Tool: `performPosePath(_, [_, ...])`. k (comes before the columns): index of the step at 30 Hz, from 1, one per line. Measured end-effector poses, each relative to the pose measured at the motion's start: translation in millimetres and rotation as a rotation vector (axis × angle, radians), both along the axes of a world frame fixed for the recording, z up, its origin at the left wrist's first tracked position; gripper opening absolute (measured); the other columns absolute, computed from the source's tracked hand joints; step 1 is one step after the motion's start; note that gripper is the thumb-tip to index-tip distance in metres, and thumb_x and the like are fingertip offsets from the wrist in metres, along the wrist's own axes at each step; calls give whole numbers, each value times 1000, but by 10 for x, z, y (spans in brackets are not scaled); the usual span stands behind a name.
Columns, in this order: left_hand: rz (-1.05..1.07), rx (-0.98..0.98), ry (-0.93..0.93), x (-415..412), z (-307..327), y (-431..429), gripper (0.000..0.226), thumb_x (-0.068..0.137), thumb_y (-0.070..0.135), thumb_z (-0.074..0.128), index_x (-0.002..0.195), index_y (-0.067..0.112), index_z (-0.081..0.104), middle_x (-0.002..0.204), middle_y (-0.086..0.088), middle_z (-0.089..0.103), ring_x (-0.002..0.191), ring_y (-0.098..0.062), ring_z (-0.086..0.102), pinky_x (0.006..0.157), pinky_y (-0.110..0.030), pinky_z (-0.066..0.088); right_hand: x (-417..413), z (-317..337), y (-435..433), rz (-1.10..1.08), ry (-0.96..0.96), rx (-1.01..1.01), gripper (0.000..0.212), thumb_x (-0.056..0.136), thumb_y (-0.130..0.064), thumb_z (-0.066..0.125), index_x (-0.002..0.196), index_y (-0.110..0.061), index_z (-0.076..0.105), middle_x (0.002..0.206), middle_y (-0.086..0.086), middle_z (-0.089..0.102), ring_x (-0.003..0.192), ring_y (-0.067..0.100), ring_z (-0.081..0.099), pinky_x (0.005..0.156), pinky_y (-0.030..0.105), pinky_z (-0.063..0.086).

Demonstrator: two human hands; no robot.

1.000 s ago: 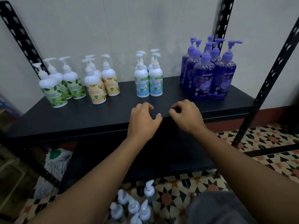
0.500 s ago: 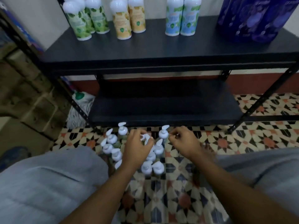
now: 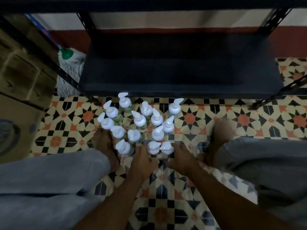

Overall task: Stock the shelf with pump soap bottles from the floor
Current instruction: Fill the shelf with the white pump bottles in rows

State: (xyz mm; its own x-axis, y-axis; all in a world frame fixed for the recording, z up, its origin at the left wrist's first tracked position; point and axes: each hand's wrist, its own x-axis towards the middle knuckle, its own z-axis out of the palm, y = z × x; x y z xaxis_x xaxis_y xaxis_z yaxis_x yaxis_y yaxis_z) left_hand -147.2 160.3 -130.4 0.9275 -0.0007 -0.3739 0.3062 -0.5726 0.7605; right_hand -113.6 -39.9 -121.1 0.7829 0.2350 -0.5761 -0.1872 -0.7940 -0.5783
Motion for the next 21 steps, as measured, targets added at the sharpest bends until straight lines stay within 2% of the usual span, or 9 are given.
performPosePath(2, [-44,28,25,60,-221,28,63,78,28,69,135,12,50,128,-8,54,114,-25,57,93,-42,52,51,-135,37,7,2,-24,86,76,-32,77,152,-23,36,141,12,45,128,32,49,94,40,49])
performPosePath(5, [-89,95,4,180,-373,16,54,82,35,61,130,10,58,126,-10,58,116,-25,53,94,-37,45,126,-324,59,24,-14,-58,89,76,-27,80,153,-20,35,140,14,43,126,34,50,92,44,51])
performPosePath(8, [-69,119,10,300,-395,5,40,82,26,61,117,6,64,115,-14,63,107,-30,57,81,-27,37,200,-426,54,42,-52,-78,79,76,-27,79,147,-19,44,131,13,49,120,35,54,89,43,51])
performPosePath(12, [-78,125,30,304,-302,5,41,76,24,68,113,5,62,113,-14,61,106,-27,53,73,-25,31,279,-377,17,25,-63,-59,65,75,-27,81,134,-15,57,119,12,55,109,35,58,80,37,47])
performPosePath(15, [-26,75,92,307,-147,-5,35,75,24,76,100,7,59,101,-7,60,95,-24,58,68,-28,32,267,-170,-80,-84,-50,24,66,67,-44,80,125,-16,62,112,7,62,102,28,61,77,34,46])
performPosePath(17, [9,22,127,327,41,-41,37,72,24,81,95,10,55,93,-4,62,88,-22,61,67,-30,39,271,6,-185,-165,-41,82,69,66,-52,78,122,-15,62,111,4,65,99,22,62,80,33,46])
performPosePath(19, [19,-20,128,370,307,-82,46,71,22,86,100,14,50,92,4,59,87,-17,59,71,-29,41,326,229,-306,-182,-6,87,66,70,-38,87,125,-15,59,115,3,66,104,22,62,88,36,49])
performPosePath(21, [-7,-31,105,457,615,-119,53,74,18,86,111,17,48,95,9,55,92,-15,58,73,-25,39,437,504,-423,-189,9,96,63,69,-36,89,121,-18,58,114,1,68,103,23,65,92,42,53])
